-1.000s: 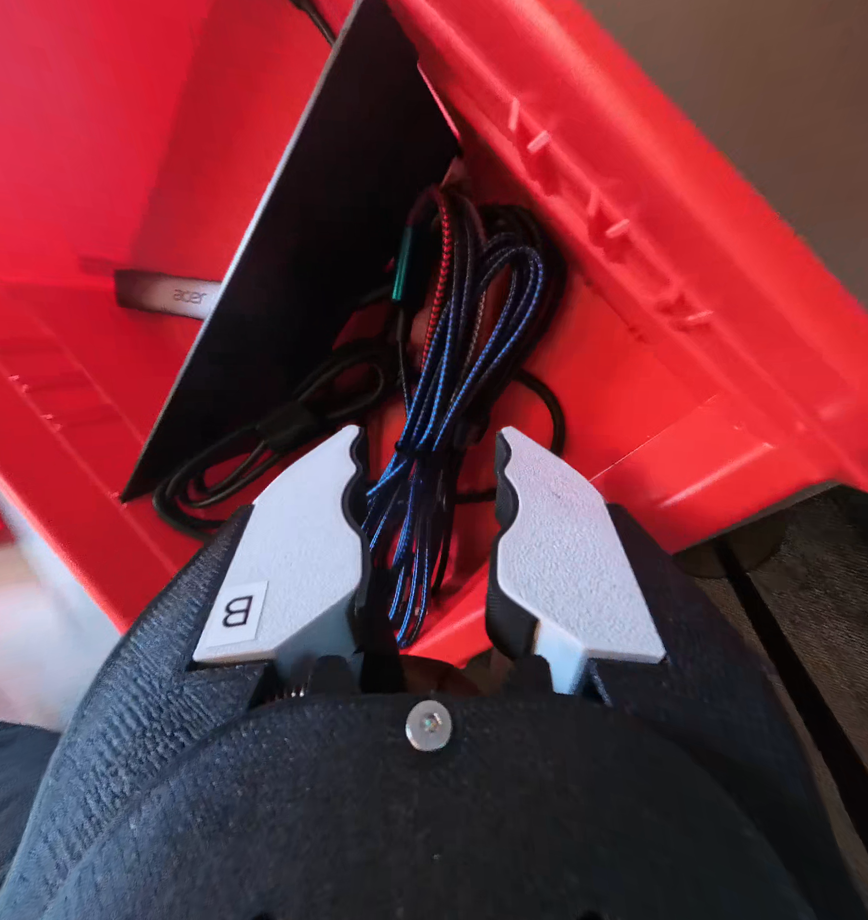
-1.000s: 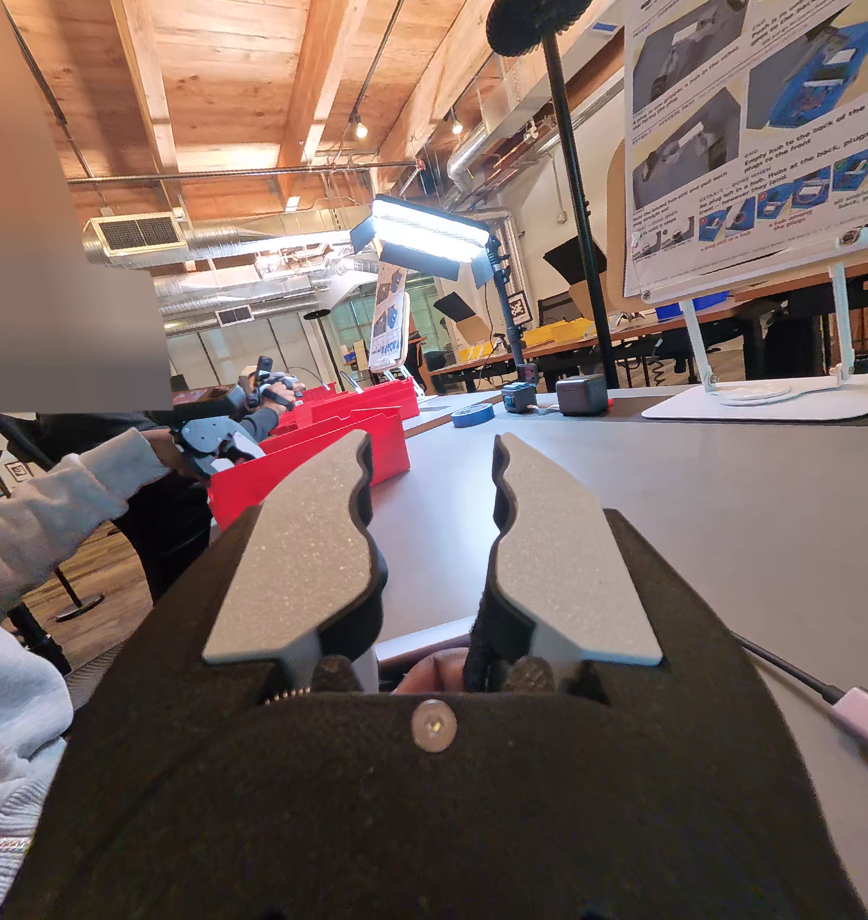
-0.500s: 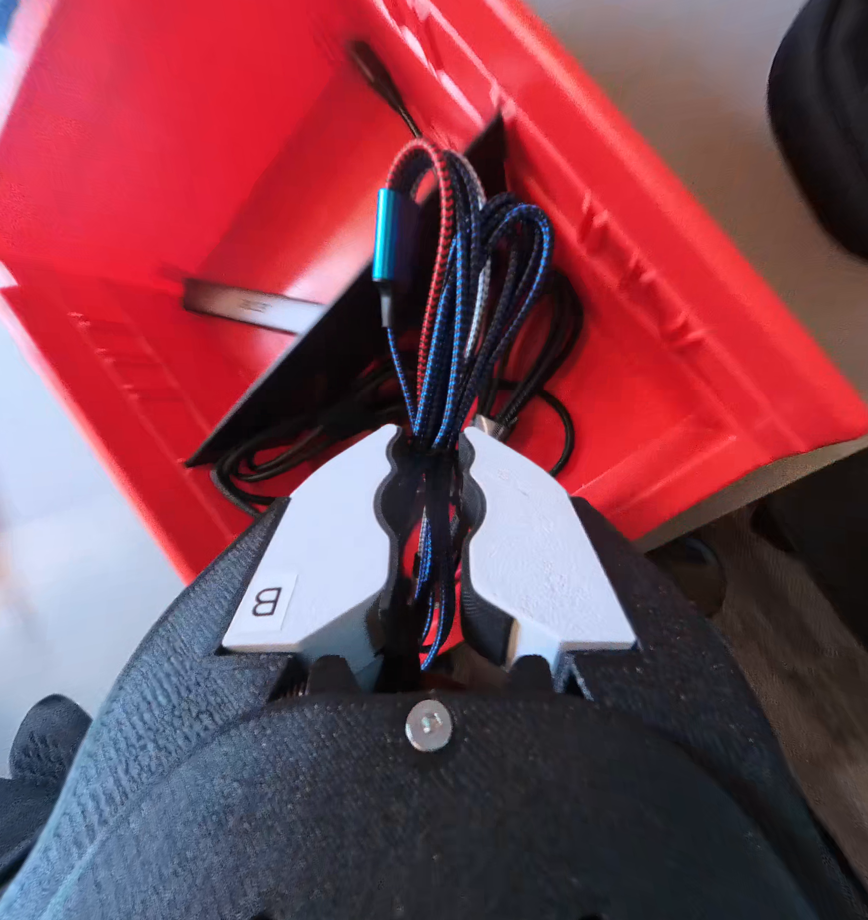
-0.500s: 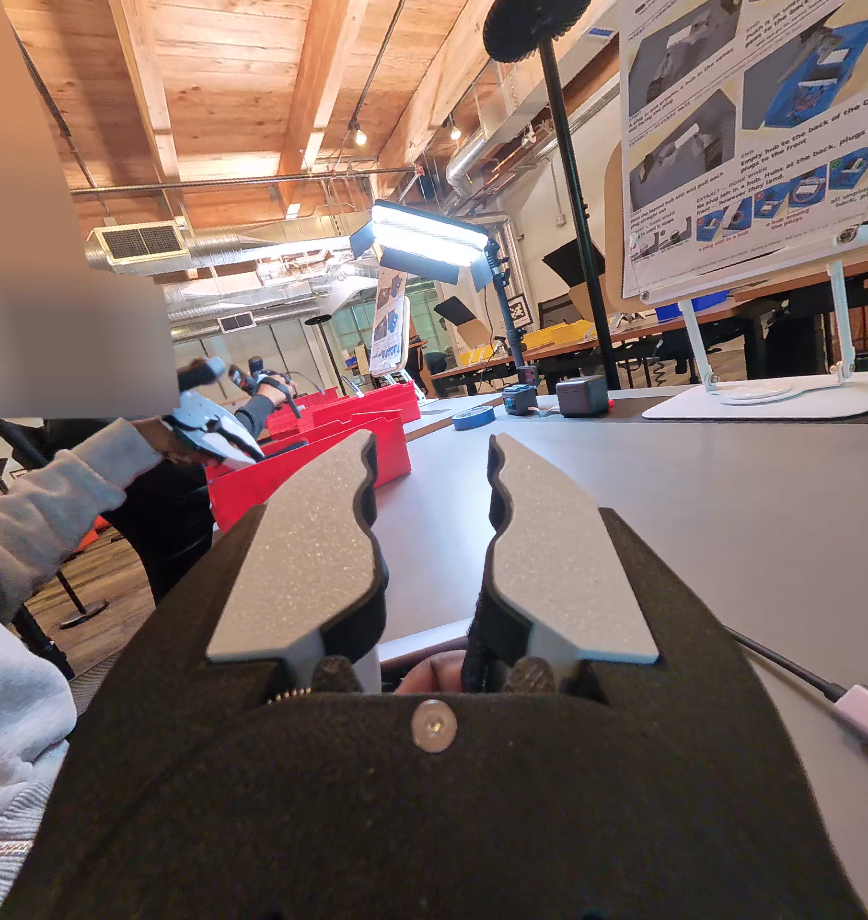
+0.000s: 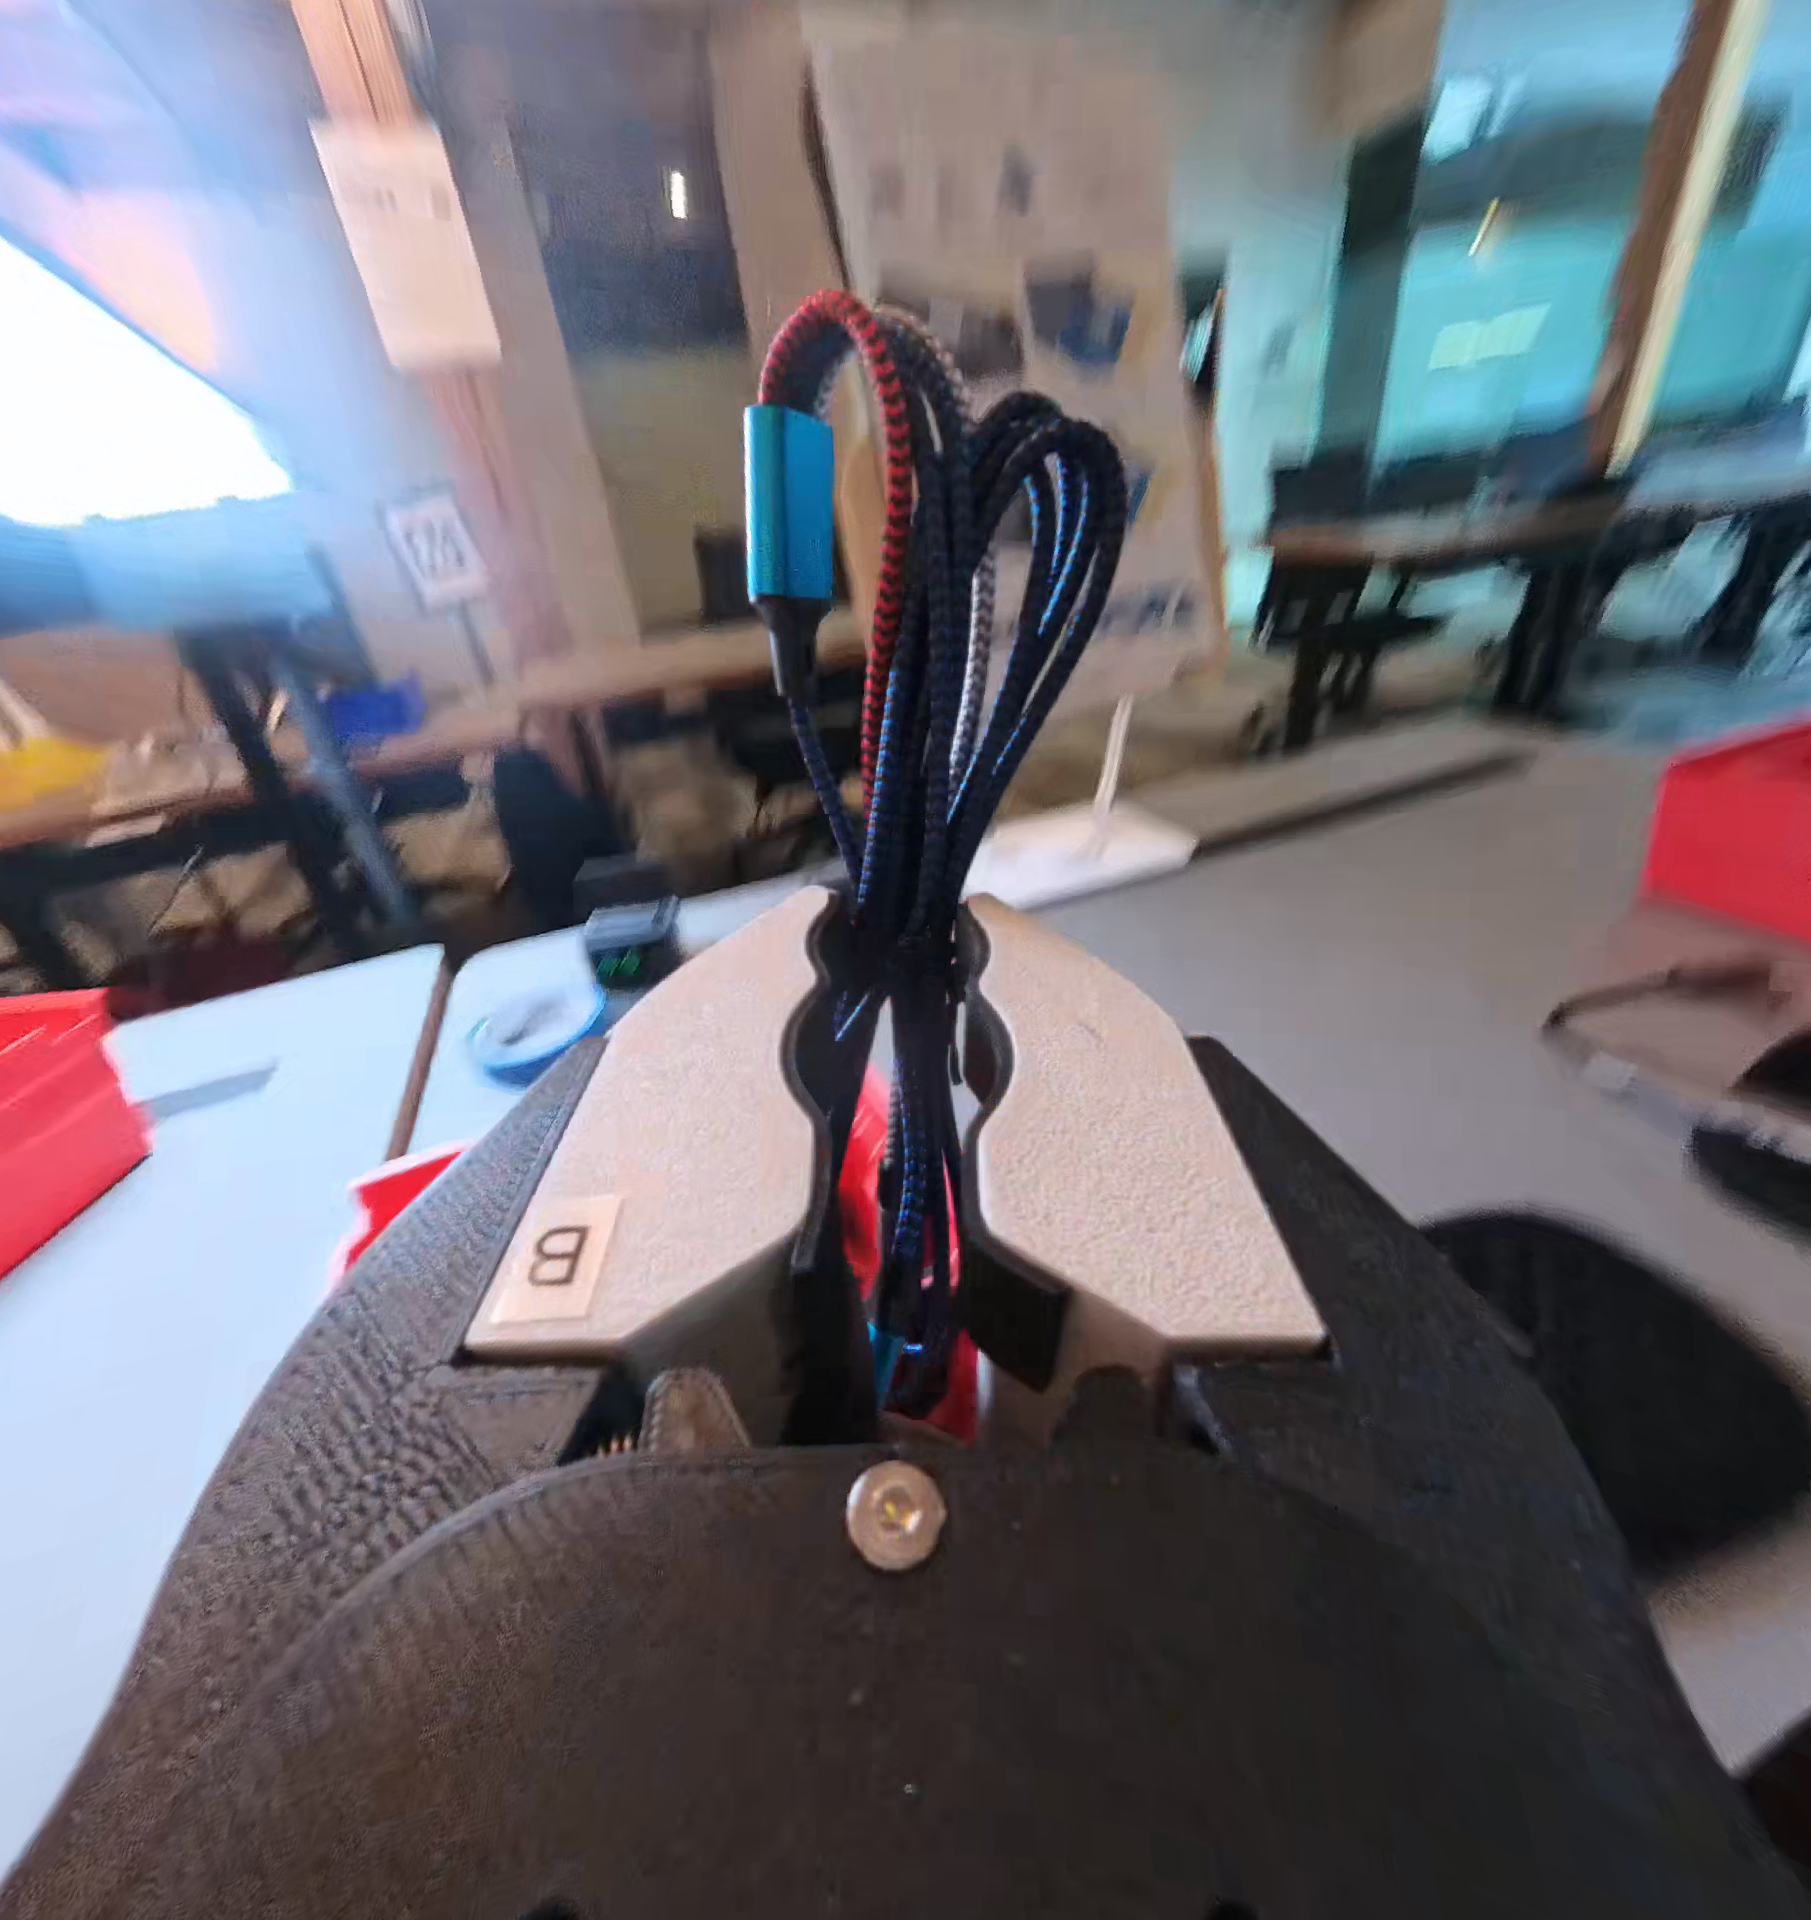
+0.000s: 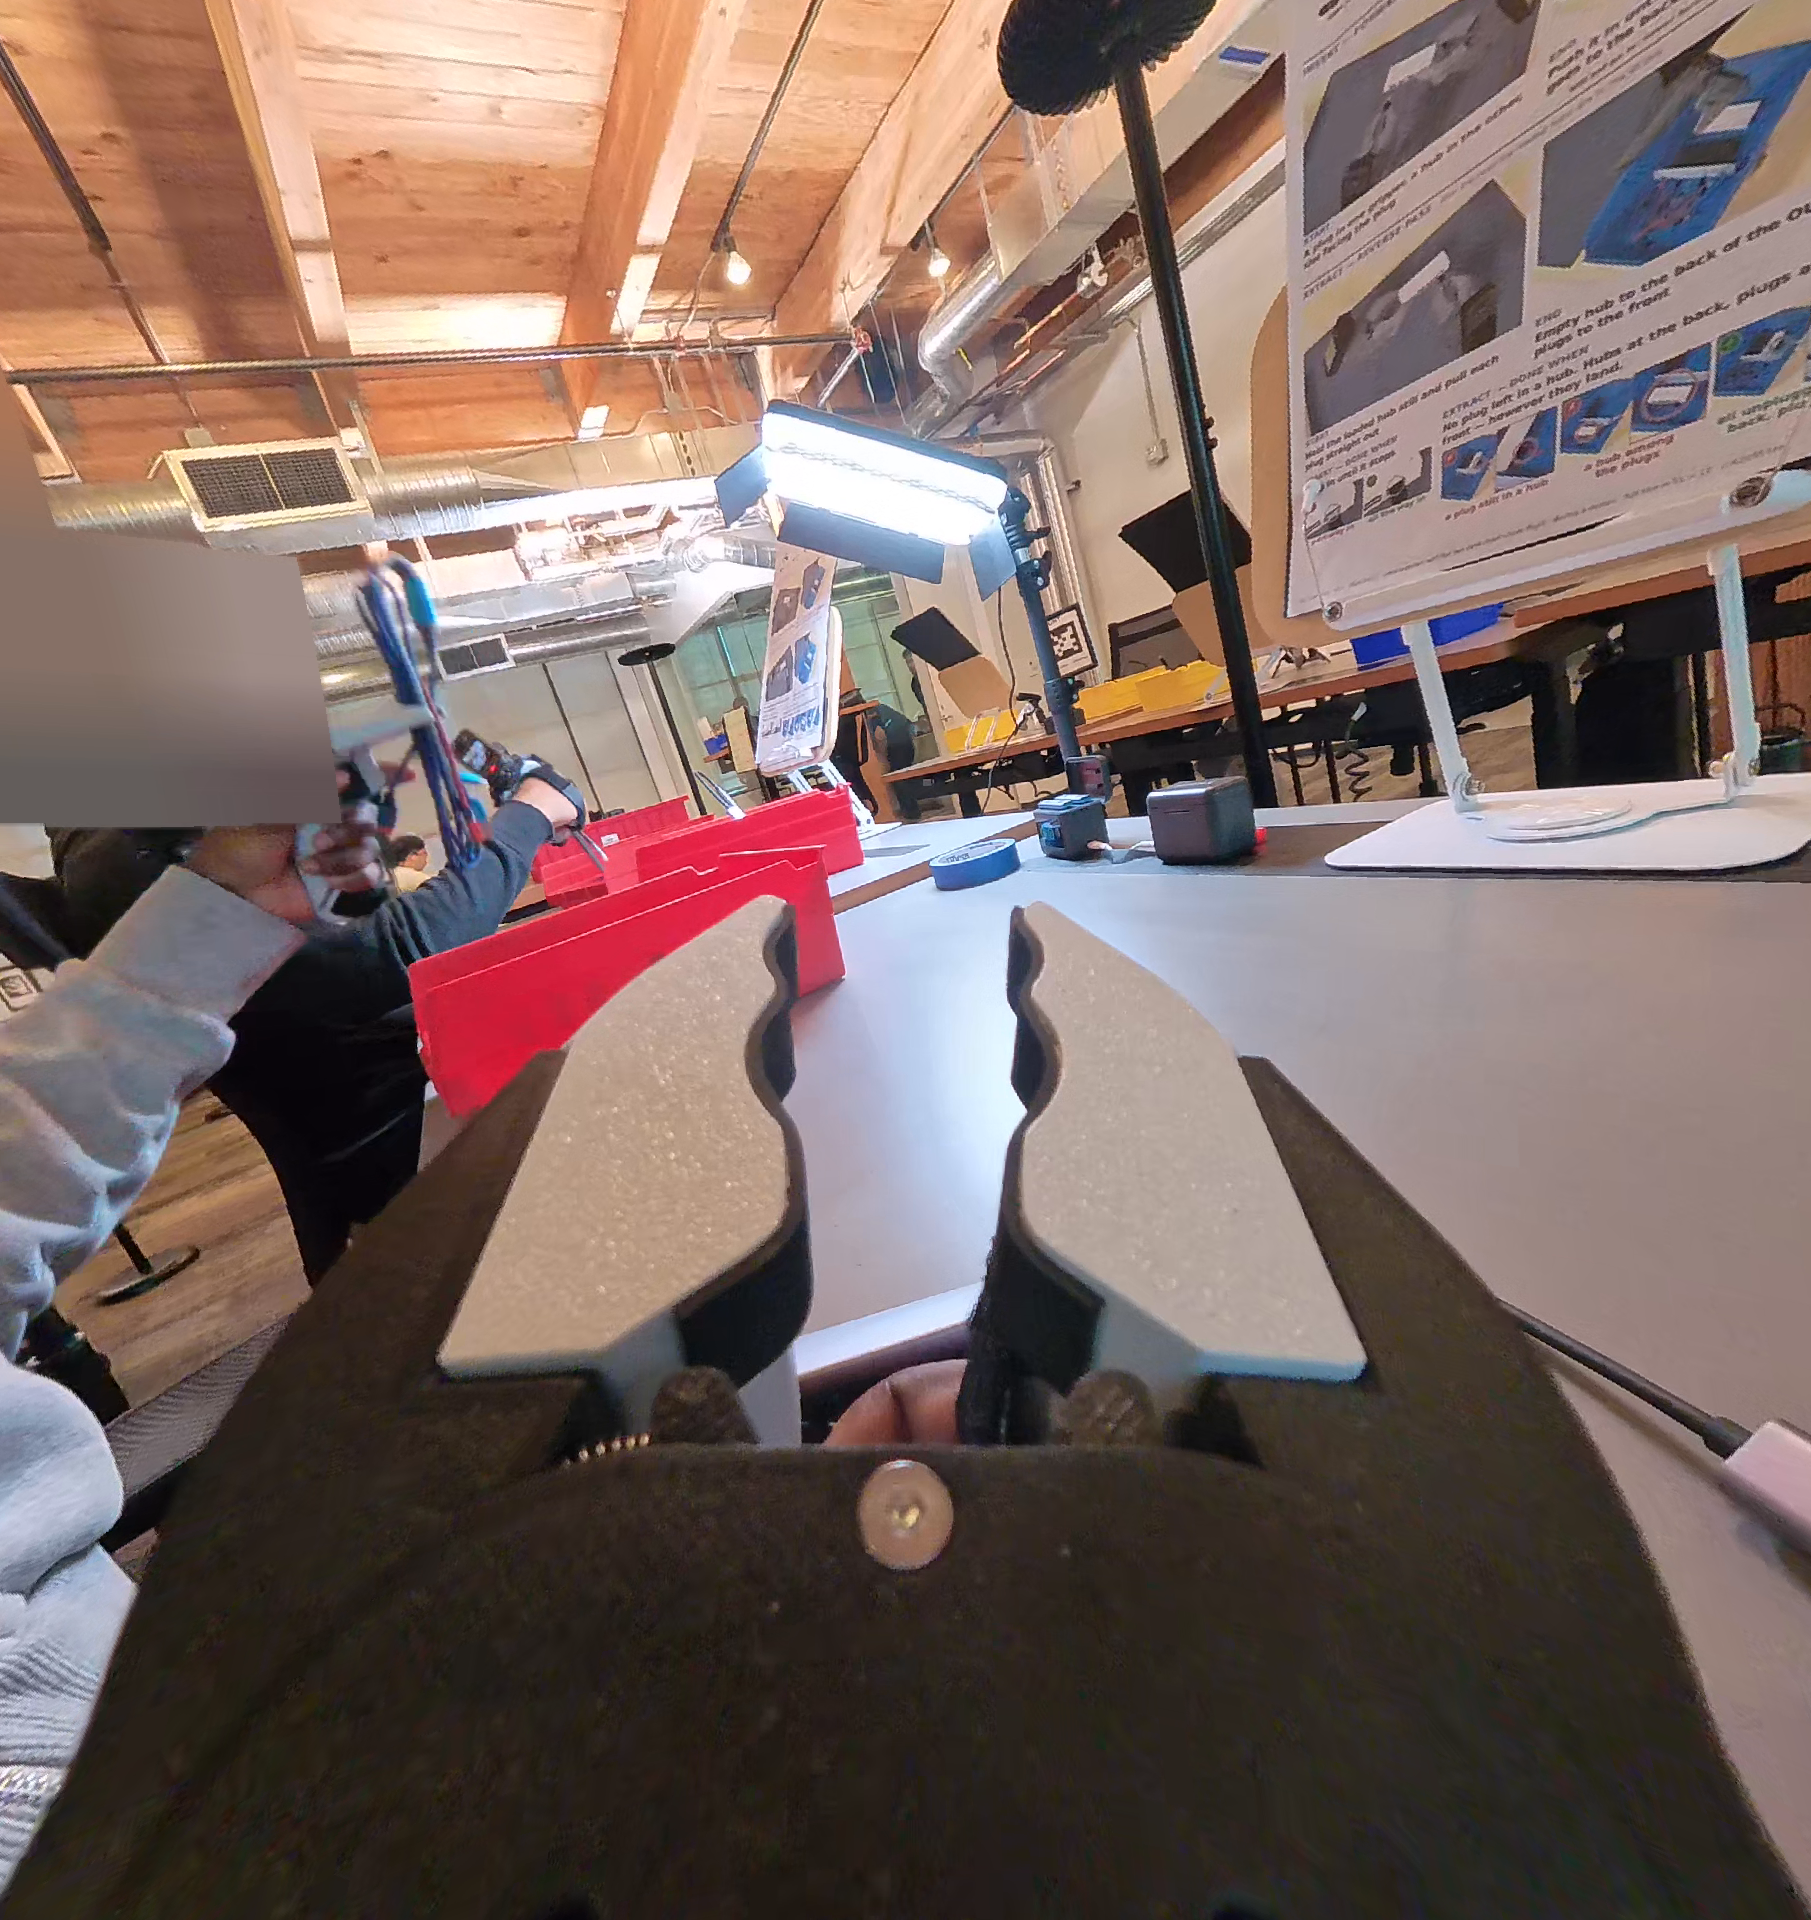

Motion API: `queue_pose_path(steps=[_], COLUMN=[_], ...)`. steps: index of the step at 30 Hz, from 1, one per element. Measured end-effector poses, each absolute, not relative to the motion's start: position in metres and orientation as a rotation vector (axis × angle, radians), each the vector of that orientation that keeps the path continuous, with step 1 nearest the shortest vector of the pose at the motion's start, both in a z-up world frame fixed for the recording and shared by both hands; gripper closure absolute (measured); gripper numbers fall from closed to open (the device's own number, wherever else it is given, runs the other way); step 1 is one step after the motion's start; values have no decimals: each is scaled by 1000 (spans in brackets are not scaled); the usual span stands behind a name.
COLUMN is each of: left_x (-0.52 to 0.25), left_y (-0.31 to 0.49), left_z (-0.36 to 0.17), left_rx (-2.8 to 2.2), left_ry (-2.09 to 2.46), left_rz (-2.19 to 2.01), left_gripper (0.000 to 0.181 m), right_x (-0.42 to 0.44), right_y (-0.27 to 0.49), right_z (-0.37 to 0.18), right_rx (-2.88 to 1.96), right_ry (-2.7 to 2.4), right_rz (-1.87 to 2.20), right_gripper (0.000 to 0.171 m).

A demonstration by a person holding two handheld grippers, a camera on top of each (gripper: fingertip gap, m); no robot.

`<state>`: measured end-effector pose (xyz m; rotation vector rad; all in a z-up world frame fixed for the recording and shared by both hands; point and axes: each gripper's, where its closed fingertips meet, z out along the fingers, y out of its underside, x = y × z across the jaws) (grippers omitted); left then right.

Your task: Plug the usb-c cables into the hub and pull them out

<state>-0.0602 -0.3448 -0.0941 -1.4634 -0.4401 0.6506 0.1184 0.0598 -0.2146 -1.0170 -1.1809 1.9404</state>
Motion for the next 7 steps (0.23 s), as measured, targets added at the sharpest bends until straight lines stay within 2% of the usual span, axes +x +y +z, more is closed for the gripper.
queue_pose_path(steps=[3, 7], left_x=[-34, 1], left_y=[-327, -300], left_z=[-59, -45], left_rx=[-1107, -767], left_ry=[-408, -328], left_rz=[444, 19], left_gripper=[161, 162], right_x=[118, 119], right_y=[58, 57], right_z=[-215, -215], right_rx=[-1011, -1003], right_ry=[-1191, -1200], right_rz=[1931, 1926], right_gripper=[133, 133])
